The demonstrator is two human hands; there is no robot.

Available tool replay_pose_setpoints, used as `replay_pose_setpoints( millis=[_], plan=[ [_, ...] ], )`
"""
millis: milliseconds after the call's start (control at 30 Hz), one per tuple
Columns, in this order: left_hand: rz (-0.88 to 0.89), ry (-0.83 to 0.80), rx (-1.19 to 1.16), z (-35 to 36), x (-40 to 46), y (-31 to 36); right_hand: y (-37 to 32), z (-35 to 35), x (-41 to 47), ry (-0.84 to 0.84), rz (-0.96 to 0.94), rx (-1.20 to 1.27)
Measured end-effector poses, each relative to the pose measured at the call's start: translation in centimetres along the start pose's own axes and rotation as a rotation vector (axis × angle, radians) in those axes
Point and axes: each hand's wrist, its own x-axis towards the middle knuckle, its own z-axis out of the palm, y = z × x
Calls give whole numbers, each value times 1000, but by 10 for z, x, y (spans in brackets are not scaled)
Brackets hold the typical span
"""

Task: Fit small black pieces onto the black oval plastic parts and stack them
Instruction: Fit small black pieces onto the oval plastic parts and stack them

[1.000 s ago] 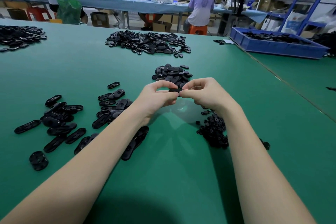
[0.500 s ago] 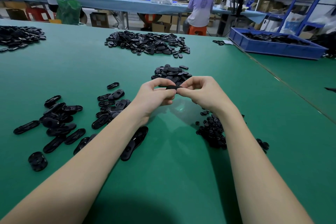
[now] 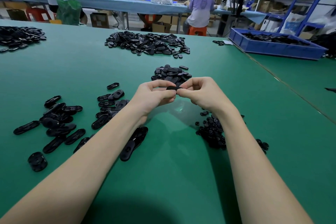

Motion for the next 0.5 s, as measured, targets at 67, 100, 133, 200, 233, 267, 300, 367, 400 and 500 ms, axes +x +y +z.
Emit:
replay_pose_setpoints(
  millis=[67, 100, 133, 200, 233, 267, 300, 367, 400, 500],
  plan=[
    [-9, -3, -30, 0, 0, 0, -1, 1, 0, 1, 4, -13],
    [-10, -4, -40, 0, 1, 0, -1, 1, 0, 2, 2, -17],
    [-9, -6, -48, 0, 1, 0, -1, 1, 1, 5, -1, -15],
    [-3, -15, -65, -1, 1, 1, -2, 0, 0, 1, -9, 19],
    [1, -19, -70, -2, 1, 2, -2, -1, 0, -11, -13, 41],
    [5, -19, -69, -2, 1, 2, -3, -2, -1, -23, -18, 52],
    [9, -16, -62, -2, 1, 2, -3, -3, -1, -27, -25, 44],
    [17, -5, -39, -2, 1, 0, -3, -1, -1, -13, -34, 1],
    [22, 0, -28, -1, 1, -1, -3, 0, -1, -3, -33, -16],
    [35, 0, -15, 0, 0, -2, -2, 1, -1, 12, -25, -16]
  ],
)
